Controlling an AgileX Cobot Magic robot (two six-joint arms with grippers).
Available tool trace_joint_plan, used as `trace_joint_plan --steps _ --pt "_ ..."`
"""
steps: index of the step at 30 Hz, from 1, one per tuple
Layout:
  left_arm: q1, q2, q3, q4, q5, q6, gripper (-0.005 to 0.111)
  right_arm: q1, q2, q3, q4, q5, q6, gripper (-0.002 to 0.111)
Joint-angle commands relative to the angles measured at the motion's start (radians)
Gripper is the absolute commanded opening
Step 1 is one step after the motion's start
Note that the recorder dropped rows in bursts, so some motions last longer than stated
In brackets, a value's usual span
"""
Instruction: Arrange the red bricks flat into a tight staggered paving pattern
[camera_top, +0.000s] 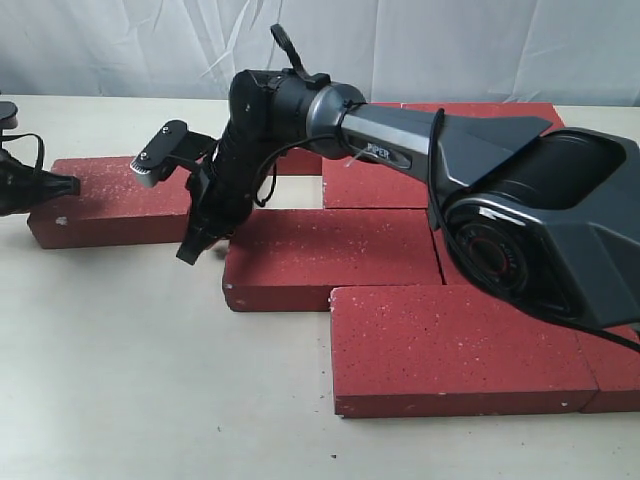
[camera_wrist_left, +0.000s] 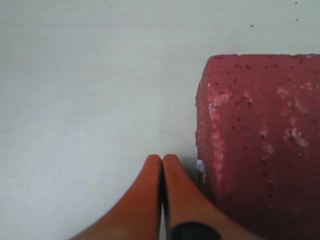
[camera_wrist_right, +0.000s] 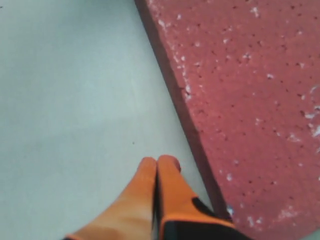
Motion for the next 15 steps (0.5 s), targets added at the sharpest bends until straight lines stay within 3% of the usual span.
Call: trace_joint_plan --steps 1,7,10,15 --pt "-0.004 -0.003 -0.005 -0.001 -0.016 -0.001 0.0 -0.005 -0.042 -0.007 -0.013 0.029 0.003 0.0" --pt "-0.004 -0.003 -0.005 0.003 -0.016 -0.001 0.0 -0.041 -0.14 -0.007 -0.072 -0.07 0.041 0.0" --pt "-0.004 -0.003 -0.005 0.003 -0.016 -0.001 0.0 -0.072 -0.138 -0.007 -0.065 -0.168 0.142 0.0" --pt "-0.004 -0.003 -0.005 0.005 -0.02 -0.001 0.0 -0.079 -0.089 -0.007 -0.075 -0.208 0.132 0.0"
